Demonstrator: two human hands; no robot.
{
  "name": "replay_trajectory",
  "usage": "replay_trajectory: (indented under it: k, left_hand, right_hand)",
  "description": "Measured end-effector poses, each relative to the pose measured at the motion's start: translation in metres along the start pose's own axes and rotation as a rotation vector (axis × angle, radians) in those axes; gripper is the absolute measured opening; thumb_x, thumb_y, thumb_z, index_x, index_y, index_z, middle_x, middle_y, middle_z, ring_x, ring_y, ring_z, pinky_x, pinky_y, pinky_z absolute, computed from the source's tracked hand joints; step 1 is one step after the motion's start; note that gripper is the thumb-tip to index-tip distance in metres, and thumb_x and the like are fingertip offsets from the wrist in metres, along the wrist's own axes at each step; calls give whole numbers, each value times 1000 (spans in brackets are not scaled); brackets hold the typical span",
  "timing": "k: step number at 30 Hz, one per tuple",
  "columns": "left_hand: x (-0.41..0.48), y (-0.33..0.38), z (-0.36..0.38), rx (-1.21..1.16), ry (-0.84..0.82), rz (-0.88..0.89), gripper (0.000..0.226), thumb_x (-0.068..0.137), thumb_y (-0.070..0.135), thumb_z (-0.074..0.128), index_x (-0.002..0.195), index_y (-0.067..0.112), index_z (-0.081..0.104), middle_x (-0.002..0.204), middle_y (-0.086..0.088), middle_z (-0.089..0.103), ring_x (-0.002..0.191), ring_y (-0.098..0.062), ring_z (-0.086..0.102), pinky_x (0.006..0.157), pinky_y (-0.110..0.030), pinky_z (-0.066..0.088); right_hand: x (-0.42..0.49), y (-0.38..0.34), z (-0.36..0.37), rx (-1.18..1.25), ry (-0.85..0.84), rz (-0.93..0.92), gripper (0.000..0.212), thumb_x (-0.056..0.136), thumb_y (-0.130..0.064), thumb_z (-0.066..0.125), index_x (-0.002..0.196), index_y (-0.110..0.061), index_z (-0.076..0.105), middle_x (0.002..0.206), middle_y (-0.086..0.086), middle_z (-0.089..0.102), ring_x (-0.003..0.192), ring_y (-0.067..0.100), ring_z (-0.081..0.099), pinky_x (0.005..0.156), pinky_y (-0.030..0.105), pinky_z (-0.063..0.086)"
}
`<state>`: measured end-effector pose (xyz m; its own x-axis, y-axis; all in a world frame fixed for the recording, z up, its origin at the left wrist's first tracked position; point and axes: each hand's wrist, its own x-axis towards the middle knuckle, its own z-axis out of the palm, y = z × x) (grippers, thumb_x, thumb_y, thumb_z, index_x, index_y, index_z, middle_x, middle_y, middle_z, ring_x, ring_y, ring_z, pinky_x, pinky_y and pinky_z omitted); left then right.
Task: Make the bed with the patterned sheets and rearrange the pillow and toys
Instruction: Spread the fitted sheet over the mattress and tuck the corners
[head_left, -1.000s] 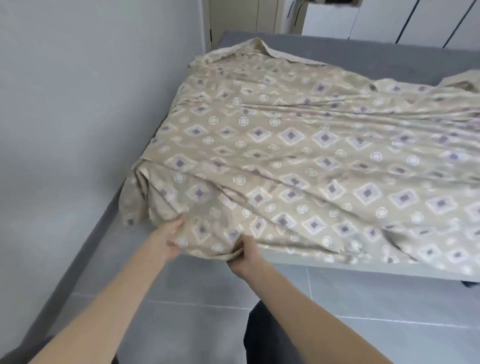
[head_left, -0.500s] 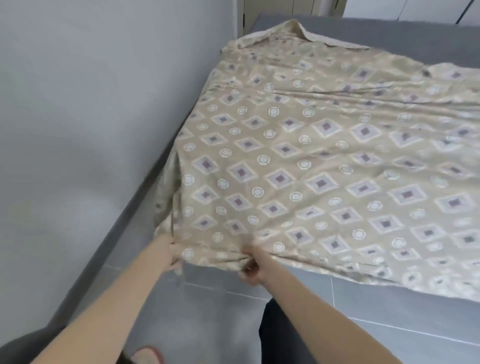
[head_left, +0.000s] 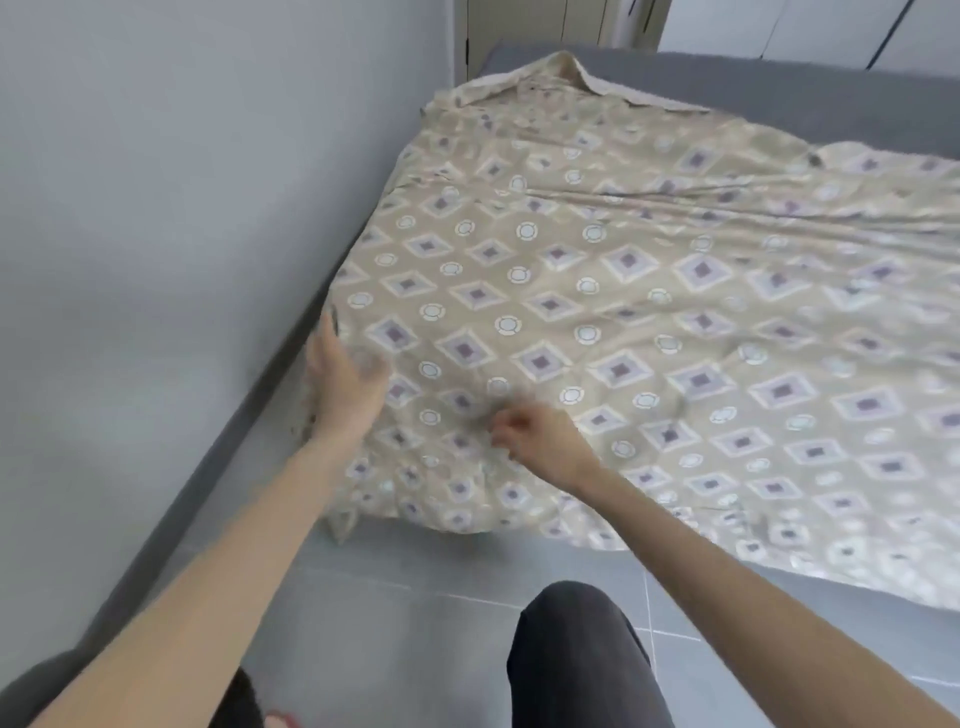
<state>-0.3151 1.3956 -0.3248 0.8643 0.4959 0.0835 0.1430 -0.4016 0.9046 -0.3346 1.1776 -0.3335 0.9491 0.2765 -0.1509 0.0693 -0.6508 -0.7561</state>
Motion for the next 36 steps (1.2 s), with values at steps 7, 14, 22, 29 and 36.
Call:
replay_trajectory:
  k: [7,14,22,29,36]
  left_hand:
    - [39,0,-12,13,-49,138,54,95,10,44,147,16,32,125,3,52,112,-9,48,92,-17,40]
    - [58,-8,-28,74,-75,144,31,91,0,47,120,9,56,118,-9,62,110,-29,58,94,-42,48]
    - [68,-27,-34,-148,-57,-30,22,95,21,56,106,3,60,113,-11,62,92,-23,64,61,-22,56]
    - [79,-7,-48,-88,141,153,14,94,11,52,83,19,54,71,9,56,54,-7,59,66,-37,56]
    - [91,-9,-46,96,63,124,16,90,19,58,97,5,65,97,-7,68,85,-20,60,72,-25,40]
  right_hand:
    - [22,-46,-52,-296,408,-422,24,90,-14,57,113,-10,63,113,2,65,106,22,49,87,23,39]
    - [43,-44,-42,-542,324,-326,46,93,-33,55,137,-22,48,143,-6,43,132,19,33,110,30,22]
    - [50,-54,-30,-519,416,-285,38,95,-45,48,126,-25,56,133,-8,52,126,20,39,105,34,28]
    - [56,-72,-18,-553,483,-346,39,95,-45,49,127,-24,55,137,-6,50,129,21,38,109,36,20]
    - [63,-64,-10,-710,370,-206,51,95,-57,32,141,-38,37,151,-8,31,141,25,21,114,49,14]
